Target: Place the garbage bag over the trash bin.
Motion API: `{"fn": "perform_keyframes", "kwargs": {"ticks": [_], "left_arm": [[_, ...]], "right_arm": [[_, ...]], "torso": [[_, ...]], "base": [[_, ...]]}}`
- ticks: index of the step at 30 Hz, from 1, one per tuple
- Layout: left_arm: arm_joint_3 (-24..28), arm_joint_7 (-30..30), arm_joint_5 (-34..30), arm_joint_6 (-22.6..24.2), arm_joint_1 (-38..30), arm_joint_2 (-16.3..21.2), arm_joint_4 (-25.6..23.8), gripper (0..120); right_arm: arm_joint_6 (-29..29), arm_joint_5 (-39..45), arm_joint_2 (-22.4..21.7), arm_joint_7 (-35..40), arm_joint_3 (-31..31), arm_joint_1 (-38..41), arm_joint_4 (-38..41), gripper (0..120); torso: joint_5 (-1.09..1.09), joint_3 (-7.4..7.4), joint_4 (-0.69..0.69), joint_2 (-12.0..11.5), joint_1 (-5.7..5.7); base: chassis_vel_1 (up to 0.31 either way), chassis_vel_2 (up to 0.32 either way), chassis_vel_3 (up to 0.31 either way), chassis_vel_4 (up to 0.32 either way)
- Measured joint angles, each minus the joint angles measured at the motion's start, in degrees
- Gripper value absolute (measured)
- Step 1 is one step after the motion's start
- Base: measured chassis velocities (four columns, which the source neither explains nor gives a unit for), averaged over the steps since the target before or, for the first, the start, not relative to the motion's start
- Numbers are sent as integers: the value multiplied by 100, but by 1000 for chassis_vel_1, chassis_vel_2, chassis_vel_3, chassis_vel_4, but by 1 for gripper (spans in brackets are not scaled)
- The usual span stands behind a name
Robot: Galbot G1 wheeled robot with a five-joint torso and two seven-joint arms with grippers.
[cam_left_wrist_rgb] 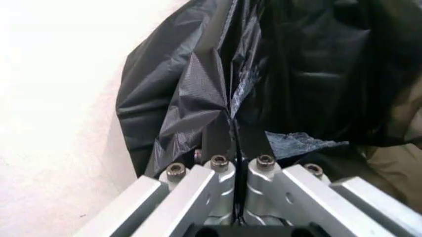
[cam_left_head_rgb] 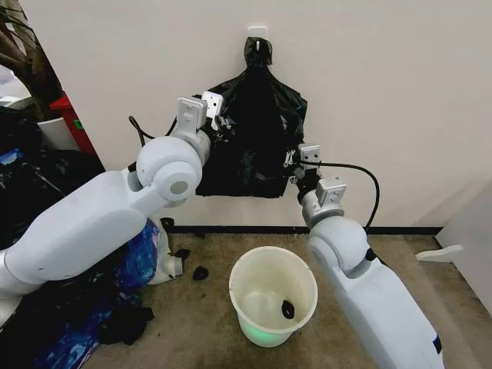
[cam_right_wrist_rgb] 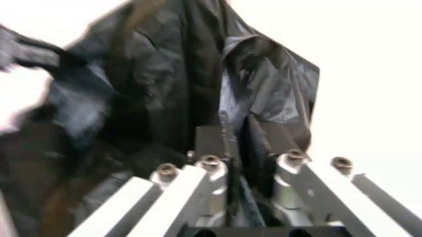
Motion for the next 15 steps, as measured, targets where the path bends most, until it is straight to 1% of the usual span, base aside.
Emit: {"fn": "perform_keyframes", "kwargs": {"ticks": [1, 2, 7, 8, 9, 10, 12, 13, 15], "left_arm": [[1, 1, 1, 0, 0, -2, 5, 0], [1, 1, 1, 0, 0, -2, 5, 0], [15, 13, 9, 1, 3, -13, 19, 0], [19, 14, 10, 1, 3, -17, 19, 0], [23, 15, 11, 1, 3, -20, 20, 0], [23, 15, 11, 1, 3, -20, 20, 0], [30, 17, 12, 2, 3, -24, 20, 0], [31, 17, 12, 1, 3, -25, 20, 0], [36, 26, 13, 1, 0, -24, 20, 0]], "right_arm": [[7, 37, -15, 0, -15, -12, 62, 14], [7, 37, -15, 0, -15, -12, 62, 14], [-26, 124, -106, -2, -61, -43, 374, 36], [-52, 123, -110, 11, -70, -33, 377, 37], [-79, 118, -104, 42, -90, -3, 366, 44], [-79, 118, -104, 42, -90, -3, 366, 44], [-158, 117, -43, 170, -153, 96, 288, 52], [-183, 120, -24, 204, -170, 116, 273, 54], [-354, 212, 99, 430, -303, 233, 213, 64]], "torso": [[0, 0, 0, 0, 0], [0, 0, 0, 0, 0], [0, 0, 0, 0, 0], [0, 0, -1, 0, 0], [0, 0, -1, 0, 0], [0, 0, -1, 0, 0], [0, 0, 0, 0, 0], [0, 0, 0, 0, 0], [-1, 0, 1, 0, 1]], "base": [[0, 0, 0, 0], [0, 0, 0, 0], [0, 0, 0, 0], [0, 0, 0, 0], [0, 0, 0, 0], [0, 0, 0, 0], [0, 0, 0, 0], [0, 0, 0, 0], [0, 0, 0, 0]]}}
